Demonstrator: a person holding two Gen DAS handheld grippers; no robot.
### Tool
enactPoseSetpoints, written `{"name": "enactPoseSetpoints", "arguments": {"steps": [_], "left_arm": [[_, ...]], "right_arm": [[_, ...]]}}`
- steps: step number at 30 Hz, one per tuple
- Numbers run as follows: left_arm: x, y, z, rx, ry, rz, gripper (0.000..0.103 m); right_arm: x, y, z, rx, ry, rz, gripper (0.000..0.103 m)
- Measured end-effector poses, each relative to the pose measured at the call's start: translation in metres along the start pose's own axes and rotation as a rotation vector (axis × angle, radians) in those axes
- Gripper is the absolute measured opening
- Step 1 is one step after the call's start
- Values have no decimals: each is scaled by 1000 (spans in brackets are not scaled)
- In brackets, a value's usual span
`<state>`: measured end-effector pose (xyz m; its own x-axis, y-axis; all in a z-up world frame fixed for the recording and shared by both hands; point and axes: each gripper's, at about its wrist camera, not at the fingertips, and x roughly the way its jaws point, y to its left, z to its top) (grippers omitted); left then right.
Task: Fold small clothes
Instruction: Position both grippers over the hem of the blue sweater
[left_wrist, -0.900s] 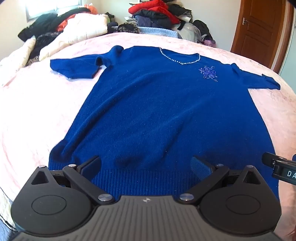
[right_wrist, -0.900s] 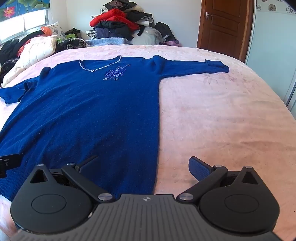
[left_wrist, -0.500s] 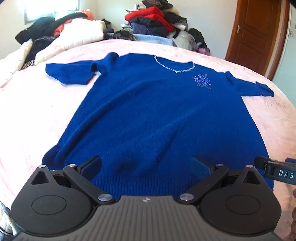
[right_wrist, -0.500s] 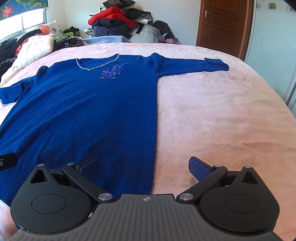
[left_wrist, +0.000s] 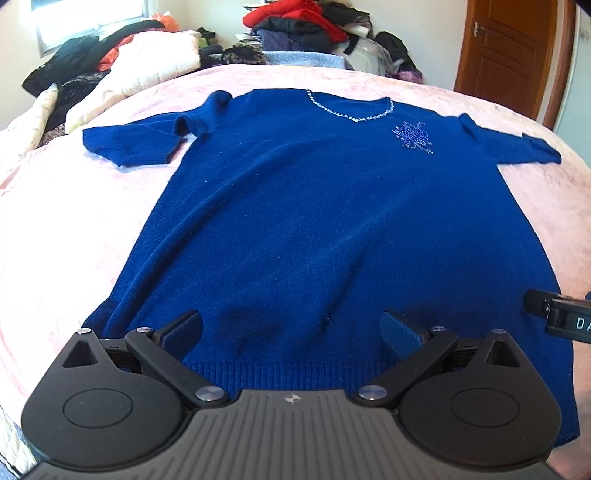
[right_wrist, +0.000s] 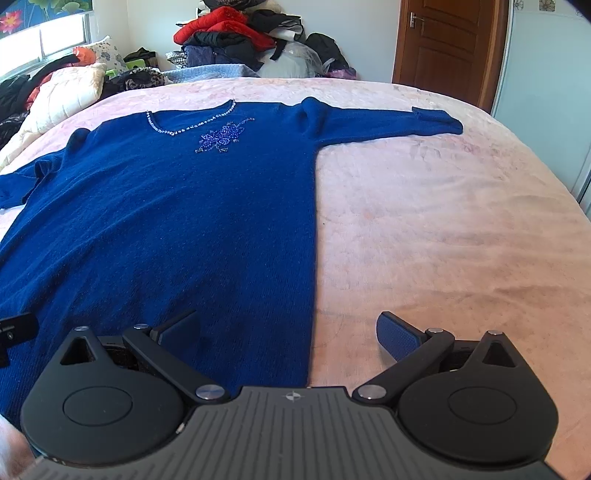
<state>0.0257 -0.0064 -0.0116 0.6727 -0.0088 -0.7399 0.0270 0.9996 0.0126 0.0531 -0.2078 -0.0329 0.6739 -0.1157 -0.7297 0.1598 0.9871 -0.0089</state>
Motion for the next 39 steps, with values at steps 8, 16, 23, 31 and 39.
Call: {"name": "enactPoseSetpoints", "arguments": {"steps": [8, 16, 23, 31, 39], "left_arm": [[12, 2, 16, -11, -2, -13, 103], [28, 3, 27, -16, 16, -8, 103], [39, 0, 33, -13, 38, -7, 103], [48, -1, 41, -14, 42, -11, 103], [49, 0, 47, -13, 30, -13, 103]], "right_arm": [[13, 5, 15, -14, -2, 10, 103], [27, 7, 26, -27, 2, 13, 103], [38, 10, 32, -35, 10, 16, 103], [48, 12, 38, -40, 9, 15, 103], [52, 19, 46, -73, -3, 14, 103]]}}
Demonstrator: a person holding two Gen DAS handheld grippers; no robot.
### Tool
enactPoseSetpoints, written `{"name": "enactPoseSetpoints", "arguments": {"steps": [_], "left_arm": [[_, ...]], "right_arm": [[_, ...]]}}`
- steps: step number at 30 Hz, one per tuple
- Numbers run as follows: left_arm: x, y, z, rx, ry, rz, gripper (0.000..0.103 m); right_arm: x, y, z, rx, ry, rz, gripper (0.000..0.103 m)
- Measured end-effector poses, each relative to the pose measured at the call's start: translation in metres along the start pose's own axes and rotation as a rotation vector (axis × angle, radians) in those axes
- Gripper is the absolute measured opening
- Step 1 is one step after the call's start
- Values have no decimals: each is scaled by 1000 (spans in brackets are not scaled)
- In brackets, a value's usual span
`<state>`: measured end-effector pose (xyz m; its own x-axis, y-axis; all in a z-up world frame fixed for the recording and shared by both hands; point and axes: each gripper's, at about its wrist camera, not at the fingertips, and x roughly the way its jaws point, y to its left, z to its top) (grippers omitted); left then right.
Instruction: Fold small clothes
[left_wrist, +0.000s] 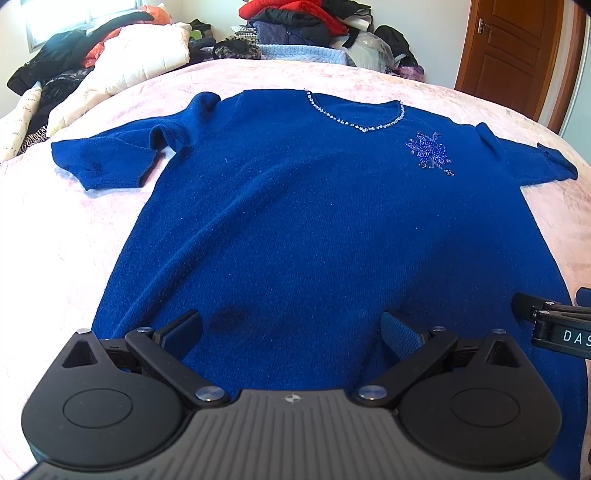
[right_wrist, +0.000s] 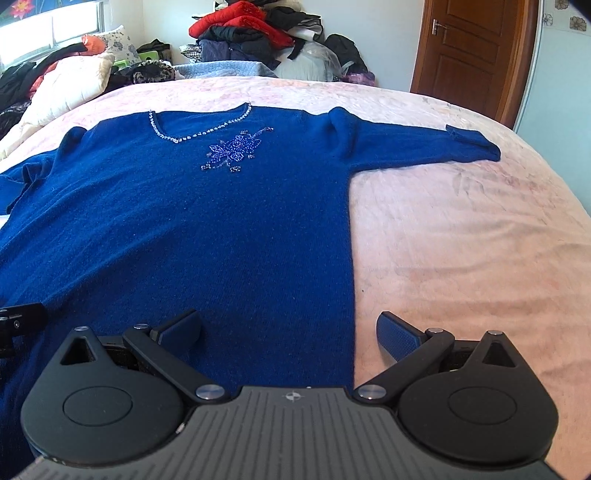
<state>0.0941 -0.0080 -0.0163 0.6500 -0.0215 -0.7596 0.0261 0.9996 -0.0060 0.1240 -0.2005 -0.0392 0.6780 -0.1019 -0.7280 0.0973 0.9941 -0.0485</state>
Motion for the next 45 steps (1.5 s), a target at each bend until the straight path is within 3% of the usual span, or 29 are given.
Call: {"name": "enactPoseSetpoints", "arguments": {"steps": [10, 15, 19, 22, 24, 26, 30, 34, 35, 37, 42, 45], "left_arm": [[-4, -2, 31, 24, -88, -1, 103], [5, -6, 54, 39, -130, 6, 103], [24, -12, 71, 58, -146, 21, 103], [43, -13, 78, 53, -132, 20, 103], [58, -15, 79, 55, -111, 38, 103], [72, -16, 75, 55, -78, 48, 103], [85, -19, 70, 52, -57, 50, 103], [89, -22, 71, 52, -79, 46, 103], [91, -21, 71, 47, -81, 45, 103], [92, -20, 71, 38, -95, 37, 103], [95, -17, 68, 15, -127, 20, 103], [95, -17, 67, 10, -135, 18, 103]], "right_arm": [[0, 1, 25, -66, -74, 6, 103], [11, -14, 48, -57, -104, 9, 103], [24, -40, 70, -39, -135, 65, 103], [41, -90, 98, 129, -147, 183, 103], [61, -136, 117, 304, -140, 270, 102], [83, -187, 133, 505, -157, 344, 96], [125, -275, 156, 807, -213, 346, 82], [179, -331, 154, 1042, -207, 362, 75], [192, -340, 152, 1086, -204, 352, 66], [216, -350, 154, 1137, -196, 326, 56], [255, -352, 156, 1162, -163, 267, 54], [261, -352, 154, 1177, -199, 280, 52]]}}
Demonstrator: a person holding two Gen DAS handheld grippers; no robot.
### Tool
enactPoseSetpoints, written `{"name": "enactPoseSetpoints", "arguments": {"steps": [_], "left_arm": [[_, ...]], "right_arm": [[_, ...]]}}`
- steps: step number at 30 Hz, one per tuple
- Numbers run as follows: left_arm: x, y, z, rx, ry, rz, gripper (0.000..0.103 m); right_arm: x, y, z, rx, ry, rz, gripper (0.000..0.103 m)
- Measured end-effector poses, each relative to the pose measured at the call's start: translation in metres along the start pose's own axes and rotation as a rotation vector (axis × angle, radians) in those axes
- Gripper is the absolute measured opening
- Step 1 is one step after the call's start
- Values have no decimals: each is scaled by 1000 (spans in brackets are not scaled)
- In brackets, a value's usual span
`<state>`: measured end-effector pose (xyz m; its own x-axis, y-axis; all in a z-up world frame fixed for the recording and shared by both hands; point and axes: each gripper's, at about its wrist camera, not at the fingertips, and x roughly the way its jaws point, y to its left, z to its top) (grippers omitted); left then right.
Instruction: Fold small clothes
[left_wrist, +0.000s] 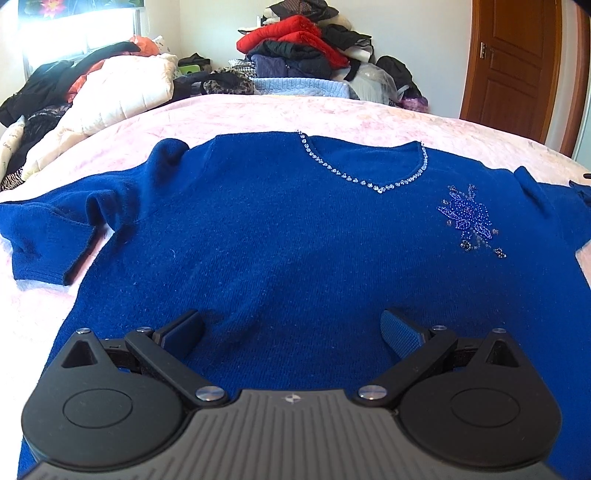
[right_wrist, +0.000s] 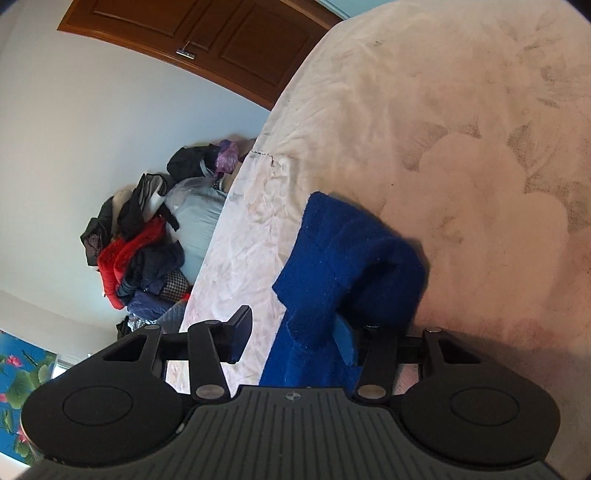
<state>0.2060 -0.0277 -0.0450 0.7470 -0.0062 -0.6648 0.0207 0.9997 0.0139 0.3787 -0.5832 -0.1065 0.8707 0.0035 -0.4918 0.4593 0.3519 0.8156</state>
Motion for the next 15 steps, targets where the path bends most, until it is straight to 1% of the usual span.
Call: {"name": "enactPoseSetpoints", "arguments": {"steps": [1, 3, 5, 7, 9, 11, 12, 13, 14, 15], "left_arm": [[0, 0, 0, -1, -1, -2, 103], [0, 2, 0, -5, -1, -7, 103], [1, 2, 1, -4, -1, -9, 103], [1, 2, 1, -5, -1, -9, 103], [1, 2, 1, -6, 0, -11, 103], [-2, 5, 2, -19, 2, -17, 103], [-3, 7, 6, -40, 4, -31, 103], [-4, 11, 11, -78, 4, -69, 103], [-5, 16, 18, -139, 8, -132, 103], [-5, 23, 26, -221, 20, -216, 103]], "right_arm": [[2, 0, -1, 4, -5, 4, 49], [5, -1, 3, 10, -6, 5, 41], [7, -2, 4, 10, -11, -4, 22], [7, -2, 3, -6, -23, -1, 12], [2, -1, -1, -25, -40, 21, 11], [-3, 4, -8, -37, -24, 60, 11], [-8, 10, -15, -59, -9, 96, 11], [-18, 16, -26, -87, 12, 151, 11], [-23, 21, -36, -107, 39, 188, 11], [-31, 27, -52, -131, 87, 237, 11]]}}
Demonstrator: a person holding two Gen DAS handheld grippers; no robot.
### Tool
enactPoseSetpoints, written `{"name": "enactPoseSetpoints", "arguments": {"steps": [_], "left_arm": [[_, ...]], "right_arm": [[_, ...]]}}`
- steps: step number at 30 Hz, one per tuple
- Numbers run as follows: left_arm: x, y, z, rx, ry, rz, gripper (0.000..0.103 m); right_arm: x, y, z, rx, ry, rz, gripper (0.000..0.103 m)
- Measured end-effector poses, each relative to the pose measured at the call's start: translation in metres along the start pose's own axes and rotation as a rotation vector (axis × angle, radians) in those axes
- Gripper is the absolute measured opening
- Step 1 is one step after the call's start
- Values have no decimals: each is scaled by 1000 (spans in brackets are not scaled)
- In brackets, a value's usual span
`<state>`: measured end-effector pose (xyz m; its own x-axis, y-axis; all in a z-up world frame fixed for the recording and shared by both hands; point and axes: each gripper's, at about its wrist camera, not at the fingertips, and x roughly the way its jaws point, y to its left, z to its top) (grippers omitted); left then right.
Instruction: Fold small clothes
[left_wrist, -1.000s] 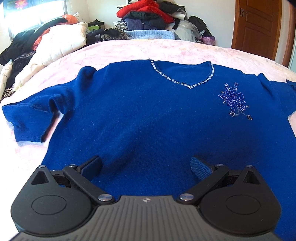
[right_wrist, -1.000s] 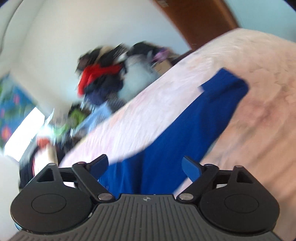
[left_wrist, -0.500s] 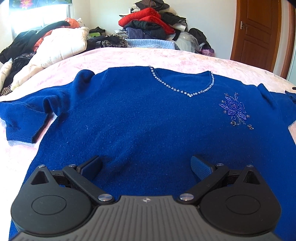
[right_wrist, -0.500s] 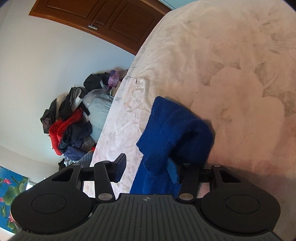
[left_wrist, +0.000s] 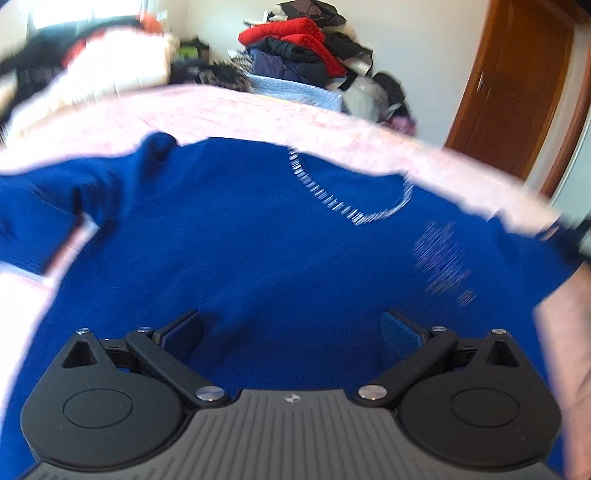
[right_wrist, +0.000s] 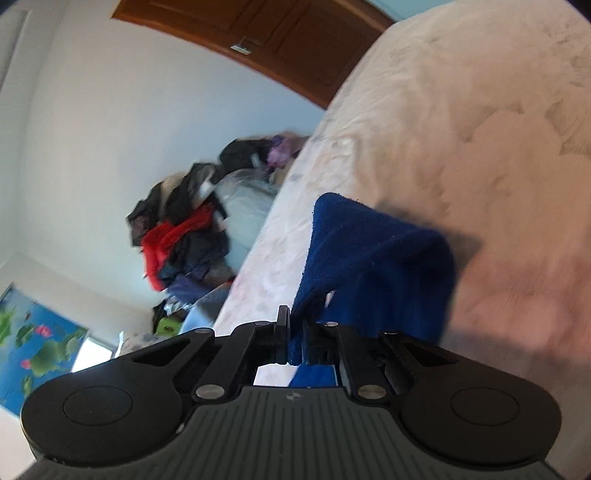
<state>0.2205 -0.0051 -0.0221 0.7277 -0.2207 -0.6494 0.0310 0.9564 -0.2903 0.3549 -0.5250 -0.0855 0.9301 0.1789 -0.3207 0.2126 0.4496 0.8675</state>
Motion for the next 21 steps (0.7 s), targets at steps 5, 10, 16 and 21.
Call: {"name": "enactPoseSetpoints", "arguments": {"steps": [5, 10, 16, 21], "left_arm": [[32, 2, 42, -434, 145, -520, 103], [97, -51, 57, -543, 289, -658, 103], [152, -93, 54, -695, 400, -674, 103], [183, -106, 43, -802, 491, -654, 102]], "right_arm": [[-6, 6, -69, 159, 166, 304, 11], [8, 1, -119, 319, 259, 494, 11], [14, -5, -124, 387, 343, 521, 14], [10, 1, -118, 336, 391, 542, 14]]}}
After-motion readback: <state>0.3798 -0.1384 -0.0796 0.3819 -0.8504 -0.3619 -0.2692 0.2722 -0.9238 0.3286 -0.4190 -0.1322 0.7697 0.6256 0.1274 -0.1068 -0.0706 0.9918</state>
